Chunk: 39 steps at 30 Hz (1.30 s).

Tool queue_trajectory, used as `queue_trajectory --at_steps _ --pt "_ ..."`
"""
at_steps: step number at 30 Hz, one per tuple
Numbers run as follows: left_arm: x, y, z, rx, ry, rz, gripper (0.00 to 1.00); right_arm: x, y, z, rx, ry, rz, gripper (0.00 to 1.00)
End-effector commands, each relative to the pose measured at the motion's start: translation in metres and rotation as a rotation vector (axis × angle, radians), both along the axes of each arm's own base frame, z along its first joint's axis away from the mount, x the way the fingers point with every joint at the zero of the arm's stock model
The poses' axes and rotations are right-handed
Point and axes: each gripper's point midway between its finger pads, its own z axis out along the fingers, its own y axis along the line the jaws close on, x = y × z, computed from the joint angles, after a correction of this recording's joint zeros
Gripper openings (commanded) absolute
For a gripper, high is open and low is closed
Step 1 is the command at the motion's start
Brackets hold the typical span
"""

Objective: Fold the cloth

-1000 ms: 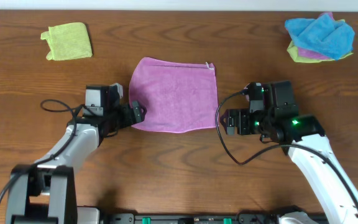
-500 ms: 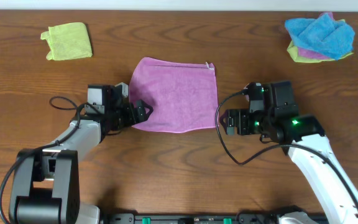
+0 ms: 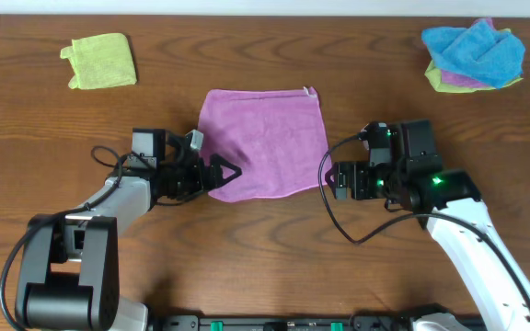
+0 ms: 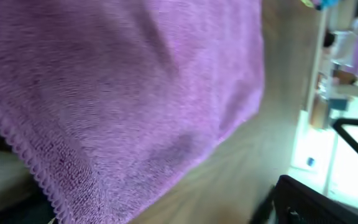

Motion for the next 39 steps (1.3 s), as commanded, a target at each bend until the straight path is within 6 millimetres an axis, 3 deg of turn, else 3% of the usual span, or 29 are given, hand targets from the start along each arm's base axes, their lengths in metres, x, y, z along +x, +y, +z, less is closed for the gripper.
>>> queue_trajectory --at_steps 1,6,11,12,17,20,24,26,27,31,39 --pt "-0.010 -0.010 0.010 -0.107 0.033 -0.045 0.96 -0.001 -0.002 -0.001 0.010 0.008 -0.010 0.99" --pt "-0.012 -0.010 0.026 -0.208 0.033 -0.063 0.97 -0.001 -0.002 -0.001 0.007 0.005 -0.002 0.99" --pt "-0.007 0.003 0.034 -0.245 0.027 -0.029 1.00 -0.001 -0.002 -0.001 0.006 0.004 0.000 0.99" --pt "-0.005 0.006 0.034 -0.244 0.029 -0.016 0.93 -0.001 -0.002 -0.001 0.006 0.004 0.000 0.99" --pt "-0.006 0.027 0.009 -0.111 0.075 0.058 0.93 0.000 -0.001 -0.001 0.008 0.000 0.003 0.98" --pt "-0.008 0.031 0.001 -0.063 0.078 0.061 0.94 0.002 0.015 0.006 0.069 -0.031 0.071 0.93" --pt "-0.007 0.034 -0.003 -0.031 0.077 0.071 0.95 0.014 0.037 0.010 0.143 -0.073 0.129 0.75" --pt "-0.008 0.039 -0.010 0.014 0.082 0.076 0.95 0.018 0.046 0.005 0.168 -0.062 0.133 0.23" --pt "-0.009 0.042 -0.015 0.045 0.093 0.086 0.95 0.020 0.049 0.002 0.173 -0.053 0.129 0.04" --pt "-0.013 0.053 -0.028 0.136 0.117 0.102 0.95 0.024 0.063 -0.012 0.183 -0.031 0.145 0.01" --pt "-0.012 0.056 -0.032 0.175 0.098 0.094 0.70 0.051 0.082 -0.029 0.213 -0.065 0.138 0.01"
